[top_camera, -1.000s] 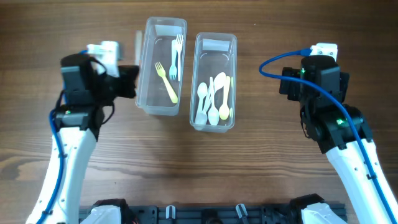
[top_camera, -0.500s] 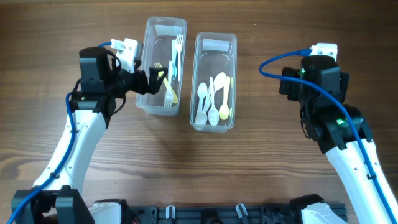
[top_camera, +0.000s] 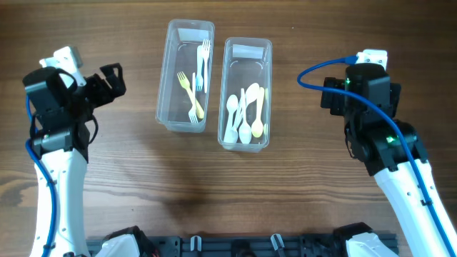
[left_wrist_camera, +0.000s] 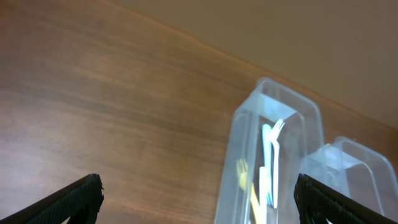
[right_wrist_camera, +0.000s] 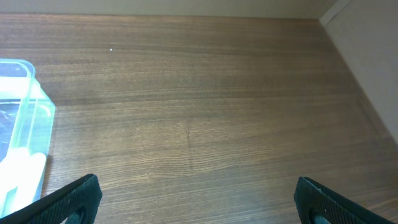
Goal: Pack container
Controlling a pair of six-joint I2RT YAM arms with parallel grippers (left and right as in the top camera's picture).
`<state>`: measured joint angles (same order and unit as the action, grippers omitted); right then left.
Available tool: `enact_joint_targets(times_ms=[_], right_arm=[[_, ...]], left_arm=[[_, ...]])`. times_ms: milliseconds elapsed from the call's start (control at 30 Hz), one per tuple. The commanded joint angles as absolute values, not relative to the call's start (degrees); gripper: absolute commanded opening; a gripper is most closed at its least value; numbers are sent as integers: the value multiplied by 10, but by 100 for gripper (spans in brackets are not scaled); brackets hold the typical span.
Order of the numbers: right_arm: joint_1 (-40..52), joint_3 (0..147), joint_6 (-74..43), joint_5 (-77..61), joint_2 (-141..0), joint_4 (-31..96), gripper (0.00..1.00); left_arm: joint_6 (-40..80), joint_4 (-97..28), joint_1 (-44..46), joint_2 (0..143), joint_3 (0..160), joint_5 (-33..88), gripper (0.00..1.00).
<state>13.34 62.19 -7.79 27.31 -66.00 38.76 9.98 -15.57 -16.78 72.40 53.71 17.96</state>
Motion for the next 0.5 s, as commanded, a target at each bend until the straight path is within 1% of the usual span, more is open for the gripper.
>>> enact_joint_targets(times_ms=[0,467], right_arm=[[133,630,-75,285,-662,386,100],[133,630,-75,285,-662,386,100]], left_arm=[[109,-169,-173,716,545,170,100],[110,-179,-173,716,545,170,100]])
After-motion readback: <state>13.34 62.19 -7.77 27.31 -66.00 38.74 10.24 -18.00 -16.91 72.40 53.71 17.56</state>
